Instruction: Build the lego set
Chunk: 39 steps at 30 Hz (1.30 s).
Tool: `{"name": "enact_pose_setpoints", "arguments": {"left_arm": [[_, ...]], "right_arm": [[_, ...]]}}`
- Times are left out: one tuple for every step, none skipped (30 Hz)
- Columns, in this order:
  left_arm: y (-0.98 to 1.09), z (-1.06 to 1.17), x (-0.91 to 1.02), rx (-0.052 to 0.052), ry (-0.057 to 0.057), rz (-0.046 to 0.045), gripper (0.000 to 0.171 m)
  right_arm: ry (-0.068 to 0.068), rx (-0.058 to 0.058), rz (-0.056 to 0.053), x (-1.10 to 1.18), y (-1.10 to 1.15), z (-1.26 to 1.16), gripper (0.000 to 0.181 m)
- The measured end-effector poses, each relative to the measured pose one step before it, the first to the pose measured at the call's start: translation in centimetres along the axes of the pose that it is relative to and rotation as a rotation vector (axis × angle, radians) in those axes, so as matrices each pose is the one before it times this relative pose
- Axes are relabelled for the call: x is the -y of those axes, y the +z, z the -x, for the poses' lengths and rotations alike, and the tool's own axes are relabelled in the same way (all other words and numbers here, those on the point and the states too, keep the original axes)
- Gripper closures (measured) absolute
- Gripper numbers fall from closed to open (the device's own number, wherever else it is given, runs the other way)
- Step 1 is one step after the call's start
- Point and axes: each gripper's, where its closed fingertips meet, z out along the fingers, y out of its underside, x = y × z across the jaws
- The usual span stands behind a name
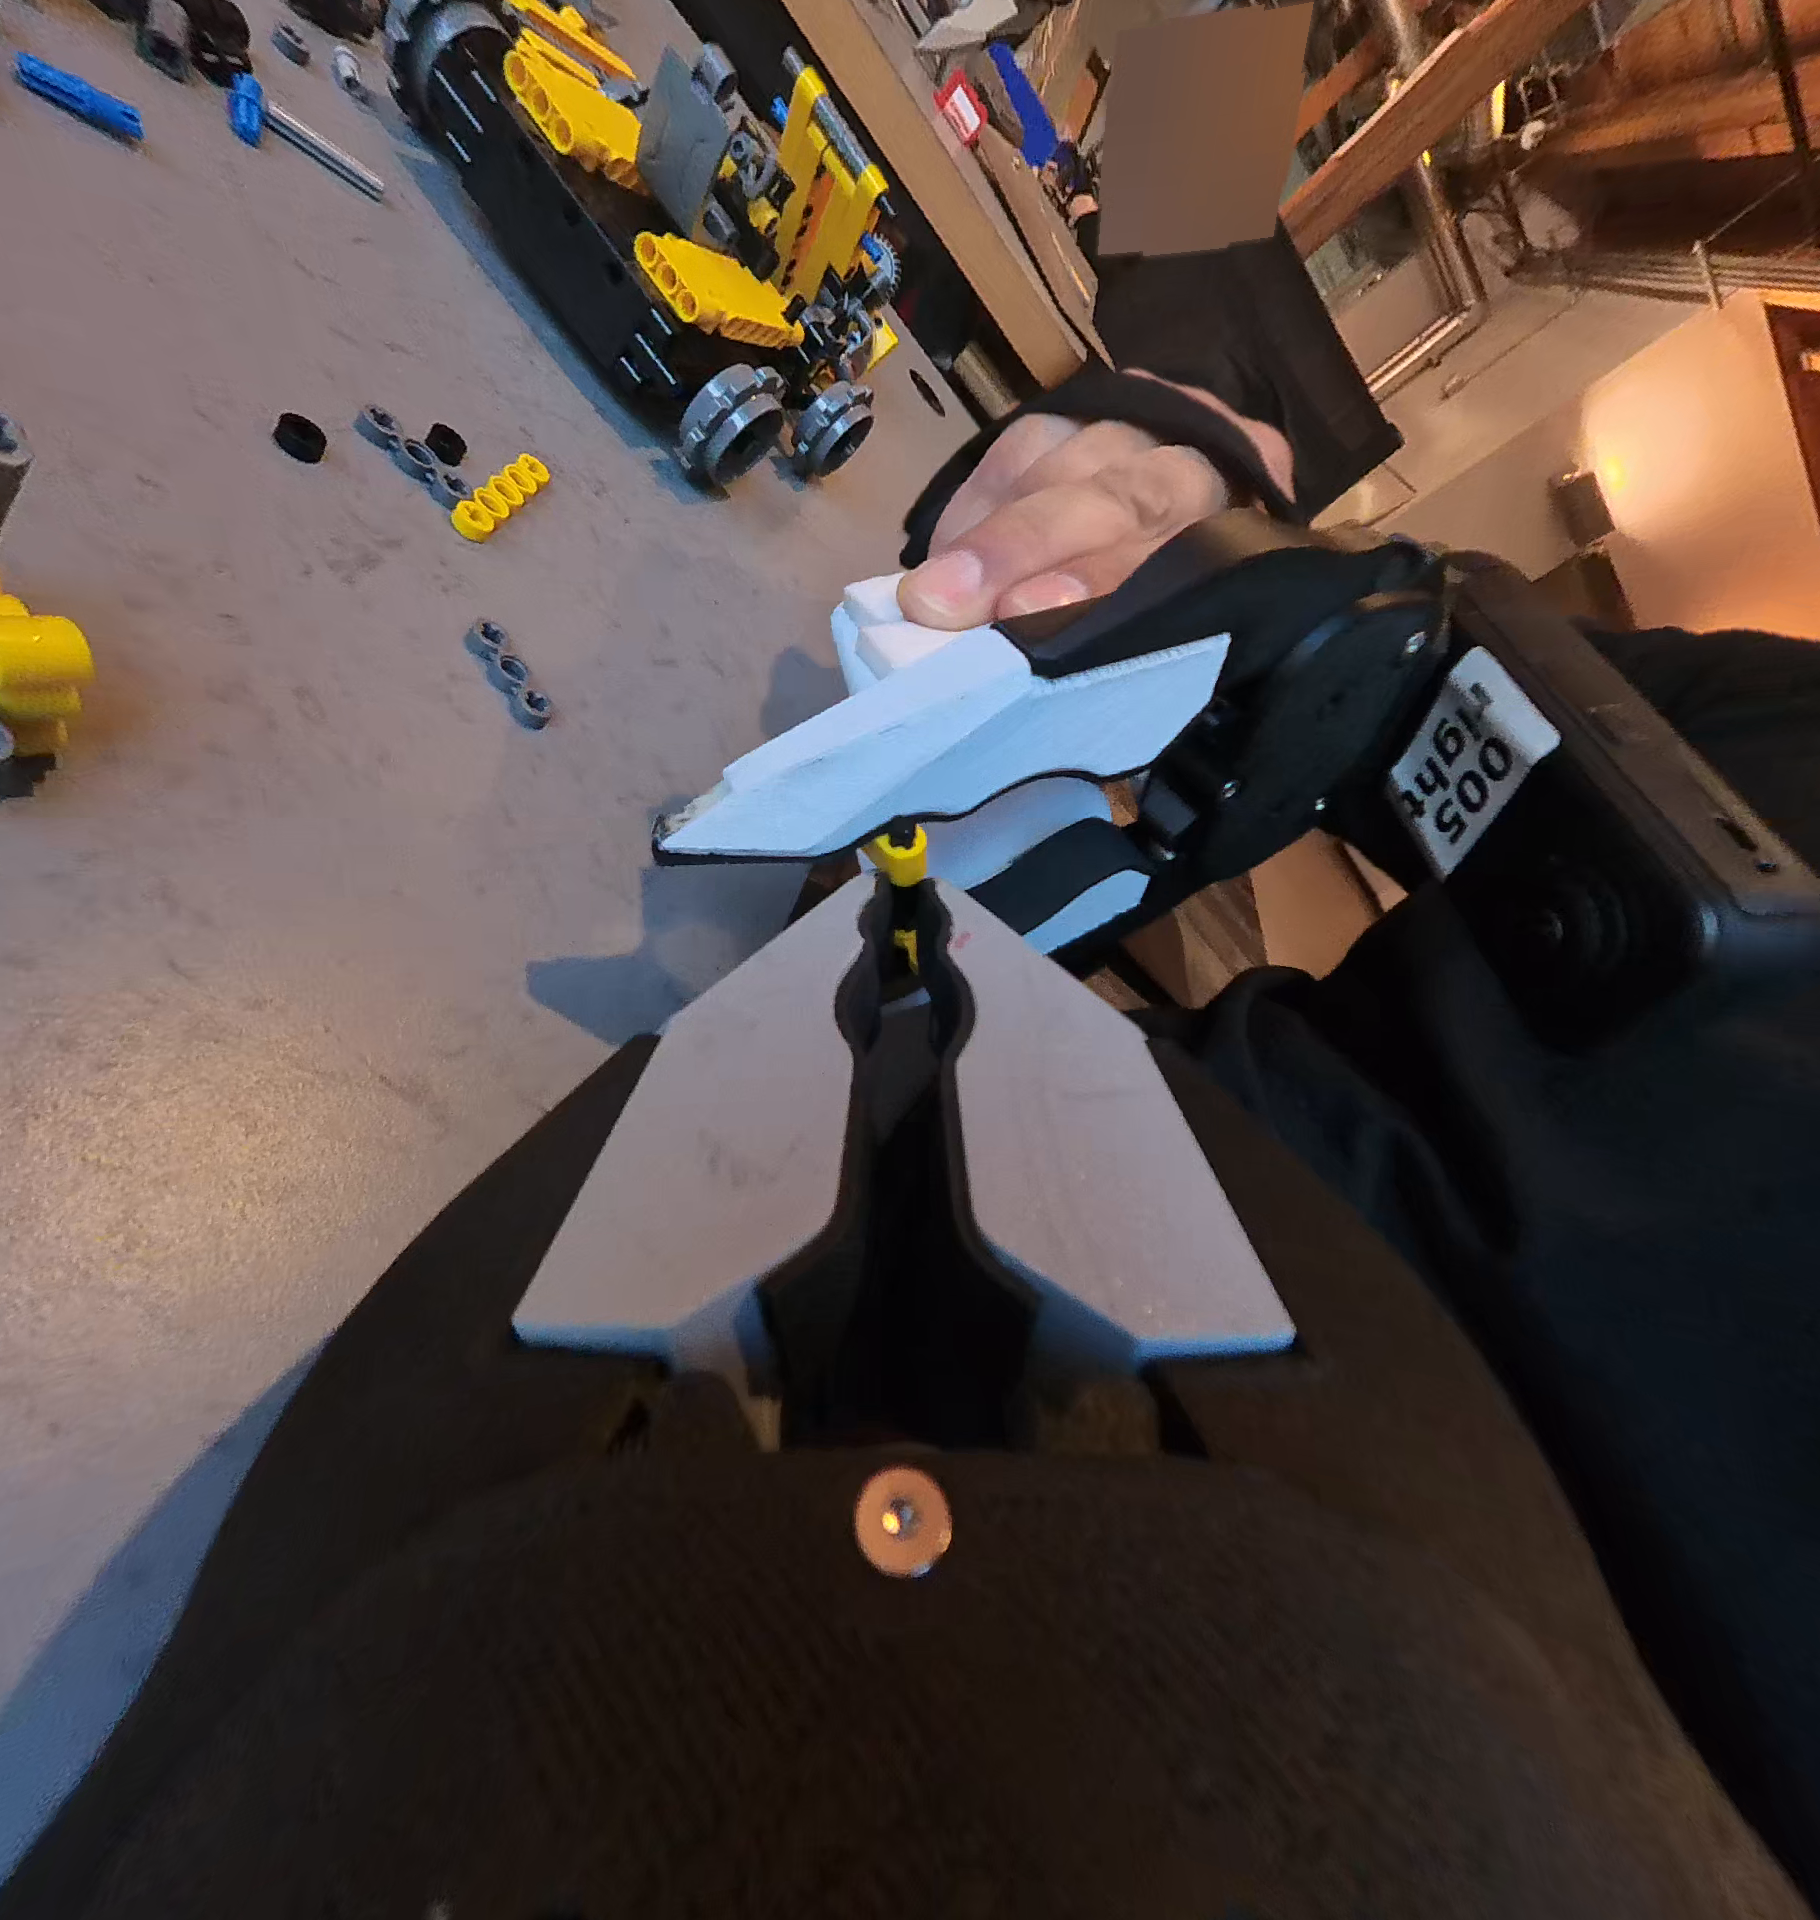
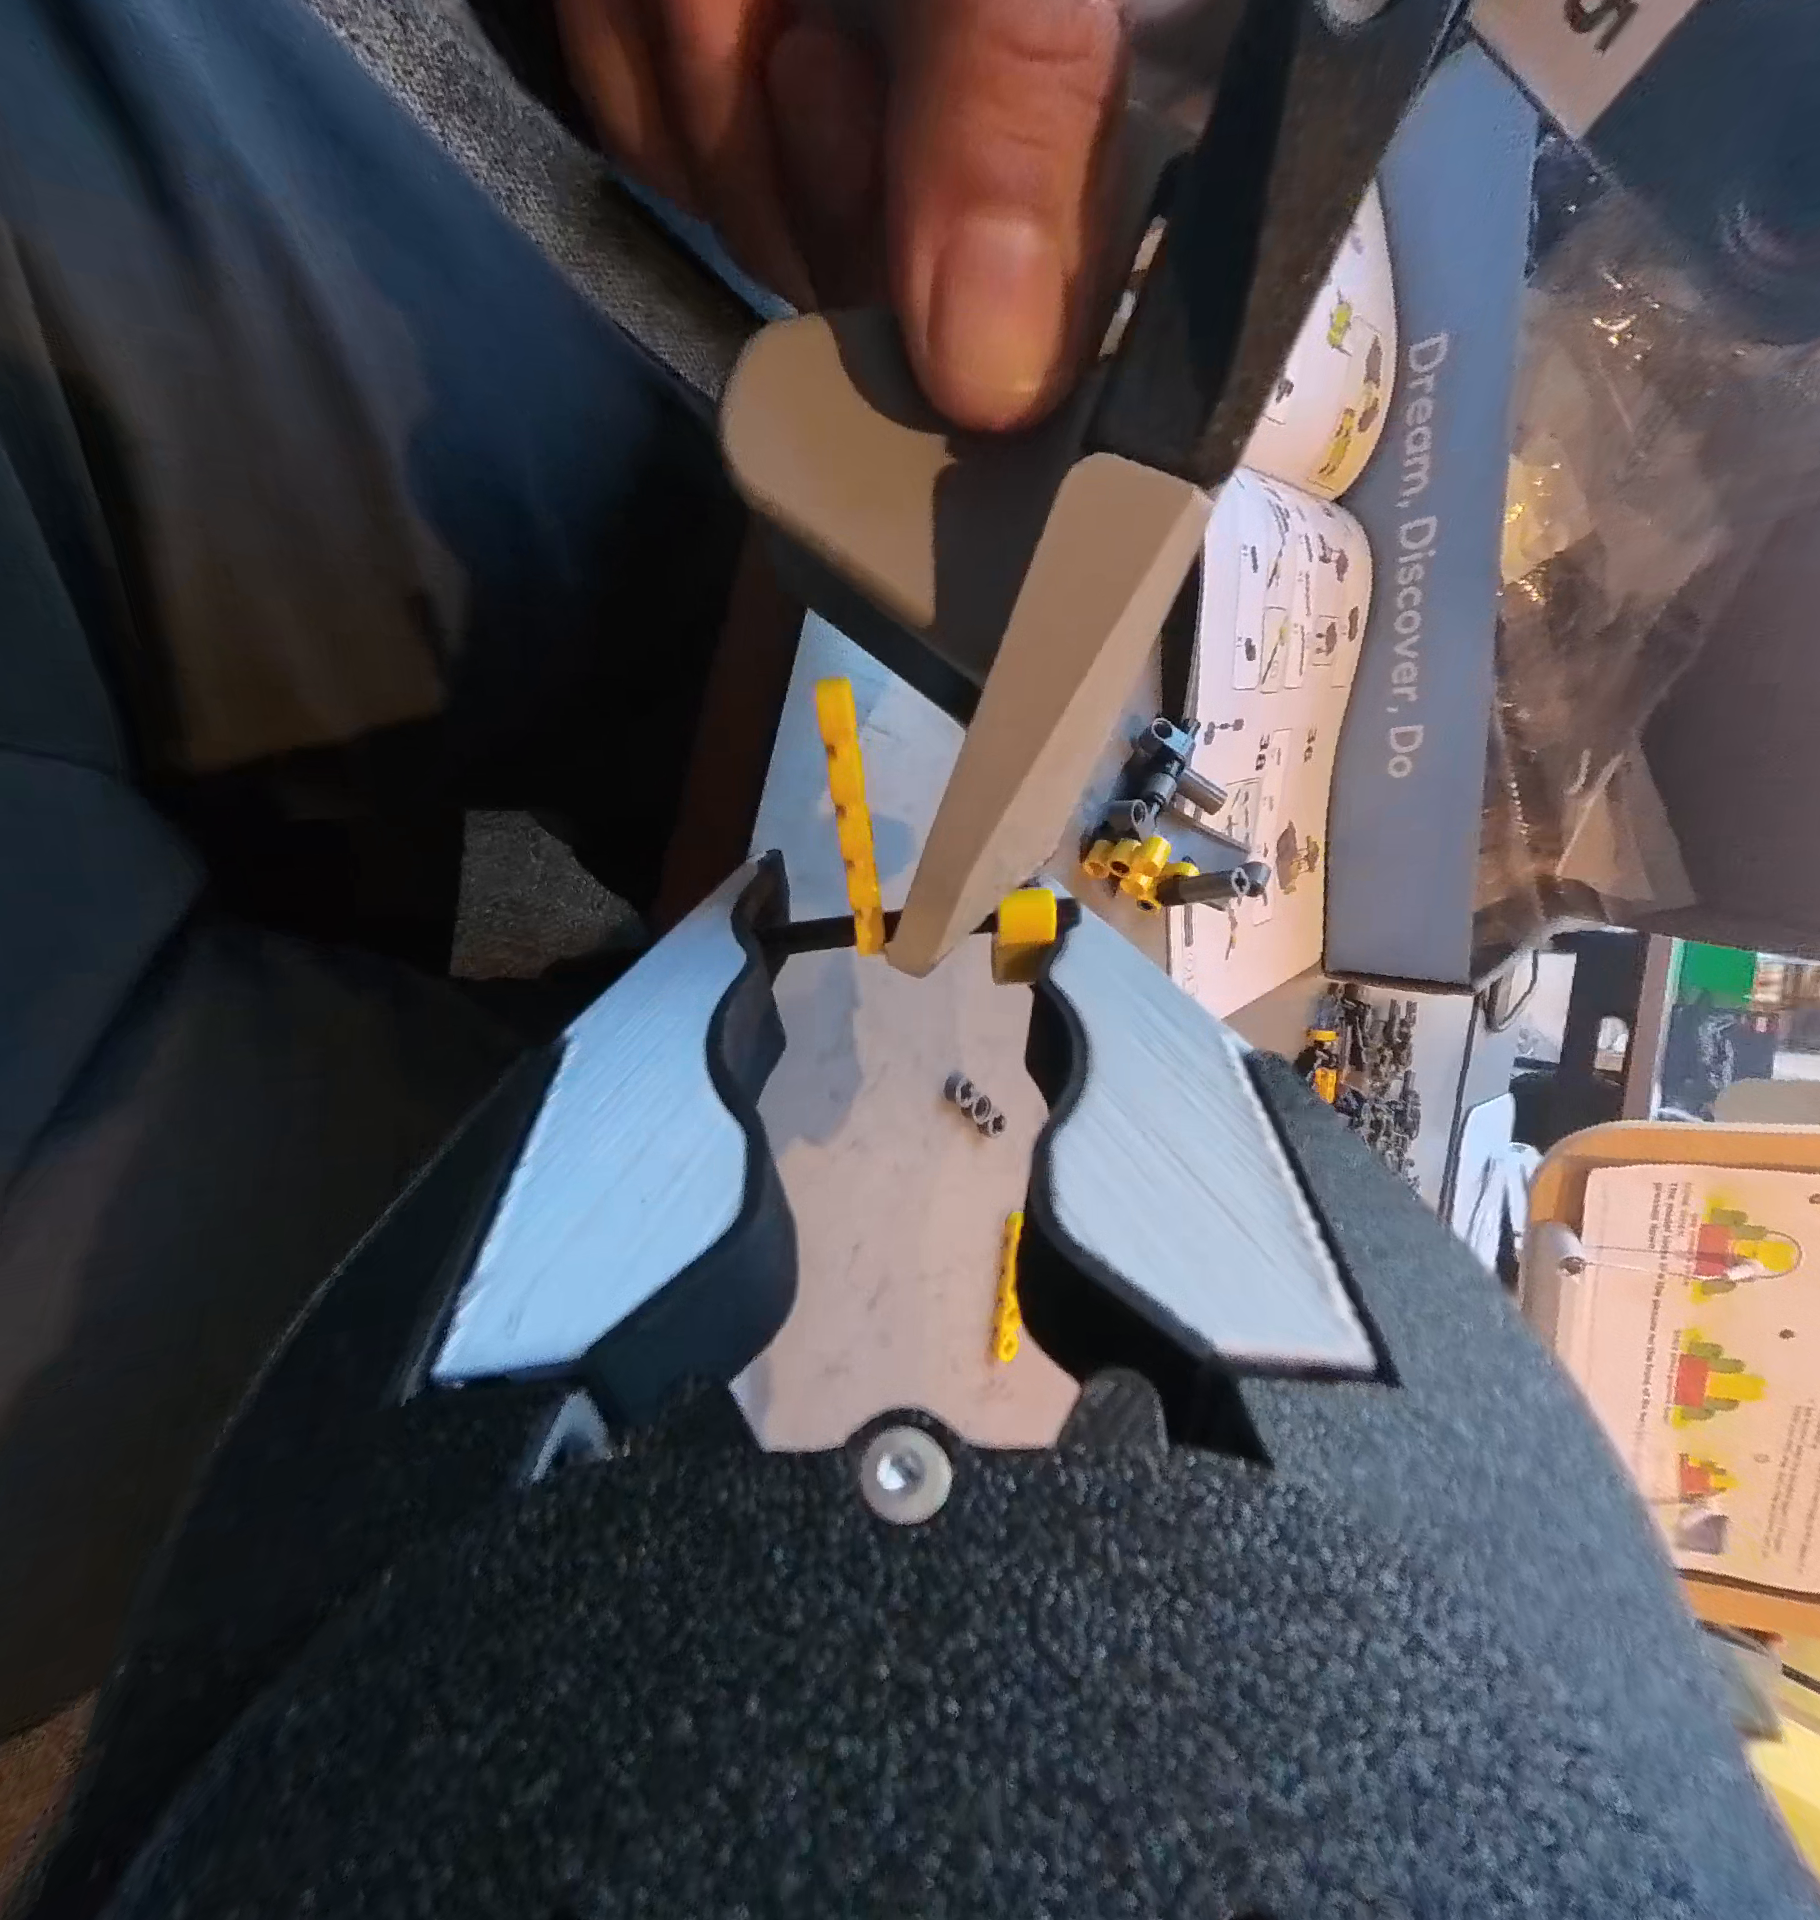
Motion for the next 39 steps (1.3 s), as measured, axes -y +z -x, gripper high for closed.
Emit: {"name": "enact_pose_setpoints", "arguments": {"left_arm": [[0.006,0.0,-0.022,0.0005,0.0024,-0.00948,0.169],[-0.009,-0.009,-0.045,0.0006,0.0027,-0.00897,0.169],[-0.03,0.046,0.022,0.0019,-0.0003,-0.01241,0.169],[-0.053,0.055,0.042,-0.0012,-0.0095,-0.01409,0.169],[-0.03,0.032,-0.032,-0.0021,-0.0037,-0.00927,0.169],[0.021,0.056,-0.132,0.0026,0.0003,0.00049,0.169],[0.006,-0.028,-0.089,0.0011,-0.0013,0.0007,0.168],[0.019,-0.003,-0.075,0.0026,-0.0041,0.002,0.168],[0.01,0.023,-0.059,0.0034,-0.0011,-0.00029,0.168],[-0.028,0.104,0.041,0.0091,-0.0034,-0.00682,0.167],[-0.109,0.01,-0.083,0.0084,0.0013,0.00609,0.167],[-0.204,0.021,-0.168,0.0159,0.0092,0.01775,0.163],[-0.352,-0.079,-0.207,0.016,0.0138,0.01981,0.163],[-0.411,0.206,0.199,0.0392,0.0258,-0.01454,0.163],[-0.353,0.074,0.392,0.0282,0.0221,-0.03125,0.171],[0.035,0.385,0.022,0.0348,0.0102,-0.00821,0.171],[0.301,0.445,-0.457,0.0235,0.01,0.02665,0.171],[0.056,0.5,0.178,0.0137,0.0042,-0.01213,0.171],[-0.103,0.274,0.35,-0.011,-0.0281,-0.01761,0.171],[-0.22,-0.262,0.38,-0.0455,-0.0281,-0.01634,0.171],[-0.281,-0.267,0.302,-0.0363,-0.0258,-0.01045,0.171],[-0.337,0.203,0.115,0.0087,-0.0026,-0.00092,0.171],[-0.367,0.504,0.045,0.0381,0.0147,0.00464,0.167],[-0.313,0.504,0.059,0.0409,0.0108,0.00572,0.156],[-0.215,0.252,0.173,0.0224,0.0026,0.0007,0.147],[-0.122,-0.119,0.266,-0.0024,0.0041,-0.00484,0.145],[0.022,-0.162,0.349,-0.0059,0.0035,-0.00833,0.144],[0.13,-0.25,0.356,-0.0121,0.0032,-0.00727,0.142],[0.218,-0.416,0.312,-0.0238,0.0016,-0.00469,0.14],[0.214,-0.29,0.284,-0.0182,0.0013,-0.00515,0.141],[0.213,0.022,0.203,-0.0016,0.0008,-0.0028,0.141],[0.197,0.056,0.083,-0.0016,0.002,0.00154,0.143],[0.187,-0.017,-0.013,-0.007,0.0032,0.0042,0.152],[0.157,-0.134,-0.011,-0.0117,0.006,-0.00008,0.161],[0.114,-0.127,-0.072,-0.009,0.0044,-0.00018,0.168],[0.031,-0.041,-0.069,-0.0021,0.0008,0.00063,0.168],[-0.077,0.038,-0.115,0.0032,0.0011,0.00414,0.168],[-0.113,0.091,-0.114,0.0087,0.0058,0.00345,0.168],[-0.144,0.052,-0.141,0.0069,0.0085,0.00468,0.168]], "right_arm": [[-0.0215,-0.0033,0.0053,-0.015,-0.01,0.008,0.138],[-0.019,-0.0049,0.0039,0.009,-0.009,0.008,0.139],[-0.0118,-0.0038,0.0052,-0.008,0.026,-0.011,0.14],[-0.0056,0.0028,0.0087,-0.022,0.046,0.011,0.14],[-0.0106,0.0004,0.0046,0.004,0.031,-0.002,0.141],[-0.016,-0.0041,0.001,0.0,0.04,0.043,0.143],[-0.0146,-0.0038,0.003,0.027,-0.014,0.042,0.144],[-0.0144,-0.0015,0.0036,0.01,-0.027,0.023,0.145],[-0.0169,0.0006,0.001,-0.001,-0.01,0.019,0.146],[-0.0123,-0.0007,0.0055,-0.056,0.042,-0.053,0.146],[-0.0093,0.0018,0.0021,0.073,0.017,0.0,0.146],[-0.0178,-0.0037,0.0018,0.111,0.015,0.051,0.163],[-0.0447,-0.0212,-0.007,-0.024,0.04,0.035,0.18],[-0.0087,0.0163,0.0169,-0.416,0.331,0.556,0.179],[0.0178,0.0121,-0.011,0.03,0.158,0.331,0.18],[0.0221,0.0039,-0.0184,0.223,-0.035,-0.13,0.179],[0.0175,-0.0032,-0.0073,0.155,-0.012,-0.357,0.178],[0.0094,-0.0286,0.0049,-0.085,0.201,-0.604,0.178],[0.0228,-0.0133,0.0059,-0.283,0.301,-0.324,0.174],[0.0336,0.0013,0.0081,-0.366,0.279,-0.145,0.173],[0.0166,0.0007,0.0224,-0.561,0.273,-0.136,0.173],[0.004,-0.0113,0.0308,-0.636,0.245,-0.239,0.172],[0.0066,-0.0184,0.0038,-0.158,0.002,-0.333,0.172],[0.0069,-0.0107,-0.0096,0.092,-0.109,-0.197,0.172],[0.0046,-0.001,-0.0048,0.086,-0.086,-0.053,0.172],[-0.0008,-0.0023,0.0021,0.015,-0.021,-0.045,0.172],[-0.0041,-0.0046,-0.0002,0.018,0.008,-0.068,0.171],[-0.001,0.0025,0.0016,-0.002,0.04,0.046,0.172],[0.0007,0.0071,0.0046,-0.023,0.046,0.159,0.171],[-0.0023,0.0,0.0036,-0.001,0.017,0.122,0.171],[-0.0094,0.0013,-0.0004,0.082,-0.02,0.202,0.171],[-0.0146,-0.0011,0.0004,0.099,-0.04,0.228,0.171],[-0.0158,-0.0093,0.0032,0.081,-0.039,0.115,0.171],[-0.0173,-0.0127,0.004,0.045,-0.03,0.046,0.171],[-0.019,-0.0114,0.0027,0.014,-0.019,0.009,0.171],[-0.0117,-0.0068,0.0021,-0.002,-0.028,0.026,0.171],[-0.0057,-0.0028,-0.0015,0.004,-0.029,0.021,0.171],[-0.0067,-0.0012,-0.0026,0.003,-0.017,-0.008,0.171],[-0.0083,0.0022,-0.0015,0.02,-0.01,0.011,0.171]]}}
